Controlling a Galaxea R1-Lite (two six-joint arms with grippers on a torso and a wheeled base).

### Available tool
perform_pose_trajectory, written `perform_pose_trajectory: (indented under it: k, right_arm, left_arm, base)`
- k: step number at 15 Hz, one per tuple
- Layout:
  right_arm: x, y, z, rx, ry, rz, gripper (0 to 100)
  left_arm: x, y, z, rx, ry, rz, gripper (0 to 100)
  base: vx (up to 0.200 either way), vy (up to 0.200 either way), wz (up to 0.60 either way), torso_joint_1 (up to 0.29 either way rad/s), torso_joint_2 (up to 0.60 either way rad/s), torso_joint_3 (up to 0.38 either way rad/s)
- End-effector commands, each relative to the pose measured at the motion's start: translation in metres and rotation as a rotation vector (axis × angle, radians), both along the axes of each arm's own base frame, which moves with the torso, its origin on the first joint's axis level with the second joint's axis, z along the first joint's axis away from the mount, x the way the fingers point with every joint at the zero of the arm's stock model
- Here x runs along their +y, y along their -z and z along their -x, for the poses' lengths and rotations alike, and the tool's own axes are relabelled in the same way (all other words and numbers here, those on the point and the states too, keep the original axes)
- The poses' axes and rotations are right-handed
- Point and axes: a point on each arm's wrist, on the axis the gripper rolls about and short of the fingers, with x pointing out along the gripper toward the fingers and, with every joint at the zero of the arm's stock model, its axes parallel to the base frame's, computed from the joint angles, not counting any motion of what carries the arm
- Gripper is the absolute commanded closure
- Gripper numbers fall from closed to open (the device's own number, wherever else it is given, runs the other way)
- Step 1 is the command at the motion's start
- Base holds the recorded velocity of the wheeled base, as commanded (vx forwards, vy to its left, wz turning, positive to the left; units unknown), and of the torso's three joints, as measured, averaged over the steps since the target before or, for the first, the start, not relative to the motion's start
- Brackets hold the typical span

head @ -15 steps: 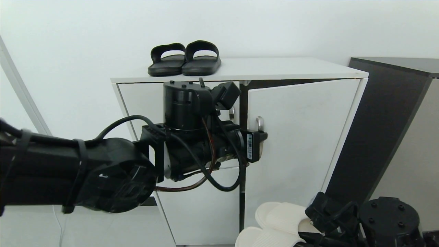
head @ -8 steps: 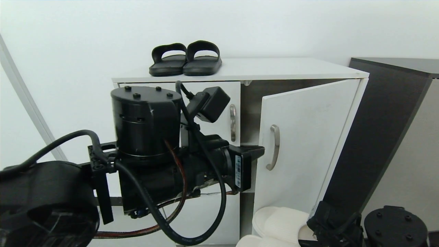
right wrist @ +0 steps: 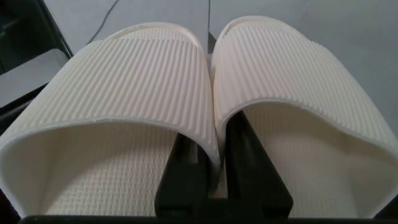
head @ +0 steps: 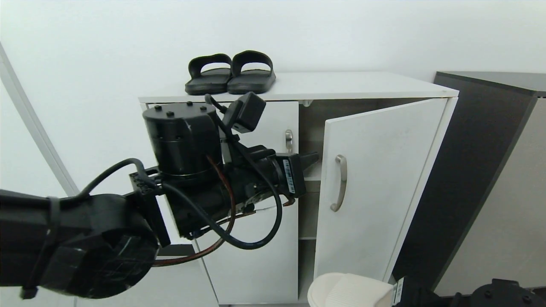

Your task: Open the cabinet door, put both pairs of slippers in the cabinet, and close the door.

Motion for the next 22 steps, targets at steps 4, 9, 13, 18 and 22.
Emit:
perform_pose_trajectory:
  k: [4, 9, 13, 18, 22]
  right_arm:
    - [-0.002, 0.007, 0.009, 0.017, -0.038, 0.032, 100]
    - [-0.002, 0.008, 0.010, 0.017, -0.041, 0.038, 100]
    - [-0.002, 0.009, 0.011, 0.018, -0.050, 0.044, 100]
    - [-0.002, 0.011, 0.014, 0.023, -0.061, 0.053, 100]
    - [0.000, 0.011, 0.012, 0.023, -0.055, 0.052, 100]
  left_arm:
    - [-0.023, 0.028, -0.031, 0.045, -0.009, -0.042, 100]
    - [-0.026, 0.034, -0.036, 0.056, -0.011, -0.047, 100]
    - [-0.023, 0.037, -0.030, 0.029, -0.008, -0.024, 100]
    - [-0.047, 0.042, 0.001, 0.006, 0.108, -0.011, 100]
    - [-0.040, 0.051, -0.001, -0.035, 0.117, 0.028, 100]
  base:
    - [0.000, 0.000, 0.00, 0.000, 0.00, 0.000]
    - [-0.040, 0.000, 0.00, 0.000, 0.00, 0.000]
    - [-0.200, 0.000, 0.00, 0.004, 0.00, 0.002]
    - [-0.200, 0.000, 0.00, 0.000, 0.00, 0.004]
    - [-0.050, 0.000, 0.00, -0.001, 0.00, 0.001]
